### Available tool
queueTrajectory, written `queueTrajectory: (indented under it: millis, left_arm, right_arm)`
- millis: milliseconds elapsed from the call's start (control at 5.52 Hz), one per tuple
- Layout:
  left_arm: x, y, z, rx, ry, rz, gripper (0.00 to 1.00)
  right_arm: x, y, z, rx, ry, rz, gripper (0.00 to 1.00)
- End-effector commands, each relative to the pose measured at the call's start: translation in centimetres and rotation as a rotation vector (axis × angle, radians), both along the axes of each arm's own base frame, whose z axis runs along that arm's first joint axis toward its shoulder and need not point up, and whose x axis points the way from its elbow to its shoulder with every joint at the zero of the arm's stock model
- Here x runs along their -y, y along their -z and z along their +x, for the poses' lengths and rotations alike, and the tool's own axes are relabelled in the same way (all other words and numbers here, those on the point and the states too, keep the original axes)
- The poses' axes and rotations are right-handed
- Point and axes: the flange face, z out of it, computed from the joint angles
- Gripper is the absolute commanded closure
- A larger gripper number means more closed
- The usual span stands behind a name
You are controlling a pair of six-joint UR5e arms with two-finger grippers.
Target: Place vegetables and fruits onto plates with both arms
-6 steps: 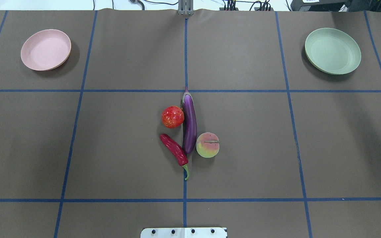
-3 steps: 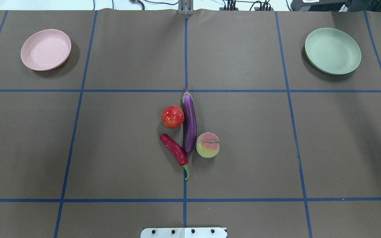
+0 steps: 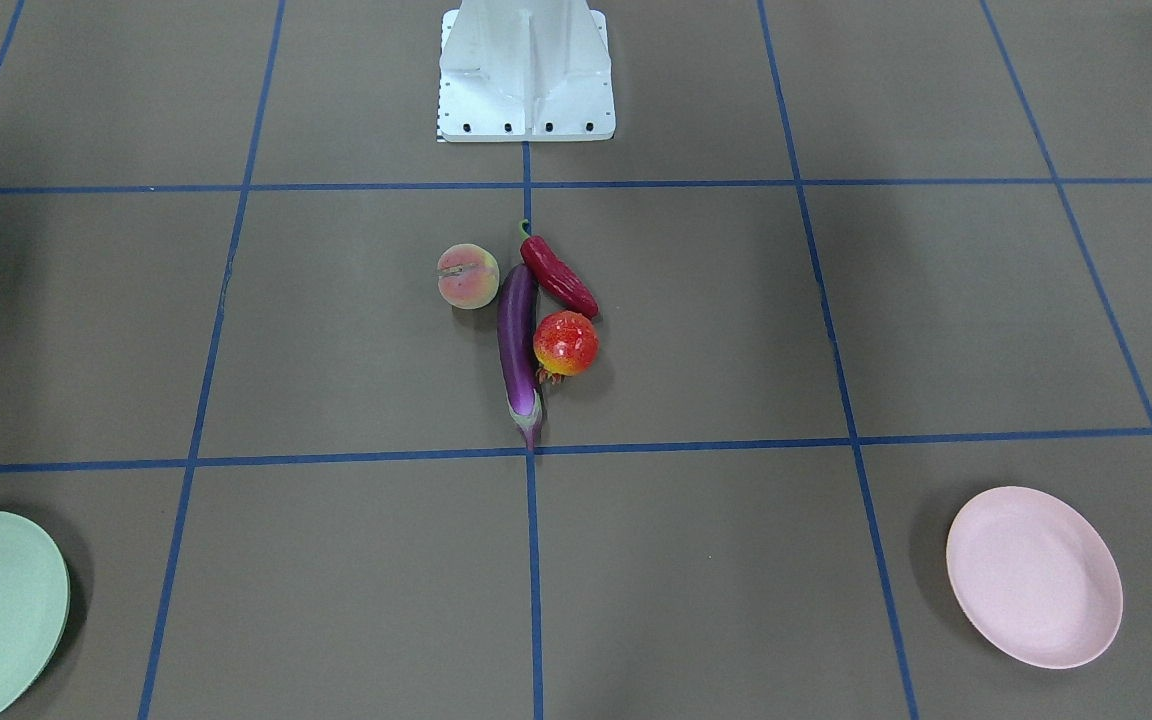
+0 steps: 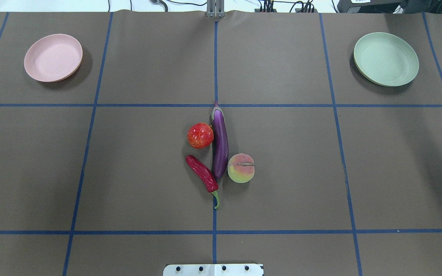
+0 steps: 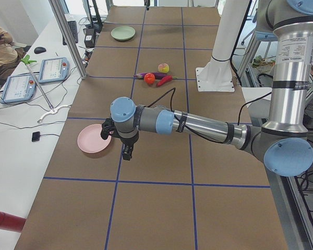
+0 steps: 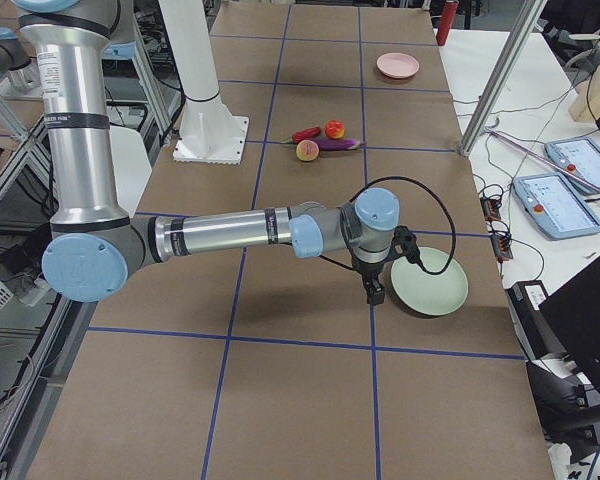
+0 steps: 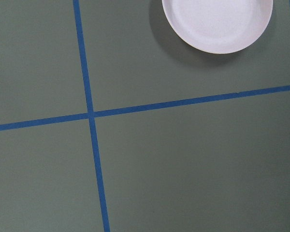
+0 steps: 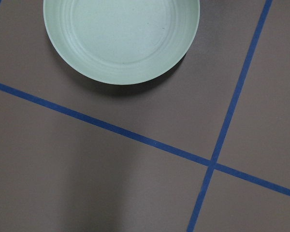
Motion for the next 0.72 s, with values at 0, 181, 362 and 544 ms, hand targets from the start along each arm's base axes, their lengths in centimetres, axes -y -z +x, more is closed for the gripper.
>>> queueTrajectory:
  millis: [0, 181, 362, 544]
  left_arm:
    - [0.2, 2.3, 3.9, -0.092, 0.003, -0.018, 0.0]
    - [0.4, 4.1, 7.2, -0.126, 0.032, -0.026, 0.0]
    - [1.2, 6.7, 10.8, -0.16, 0.065, -0.065, 0.0]
    - [2.2, 9.2, 13.7, -0.174, 0.06, -0.094, 0.0]
  right_arm:
    - [-0.6, 2.9, -5.0, 0.087, 0.072, 0.074, 0.0]
    - [-1.2, 5.7, -7.5, 0.172, 0.043, -0.023, 0.0]
    - [-2.0, 10.2, -11.9, 0.192, -0.002, -0.084, 0.0]
    - [-0.9, 13.8, -14.9, 0.19, -0.059, -0.114, 0.0]
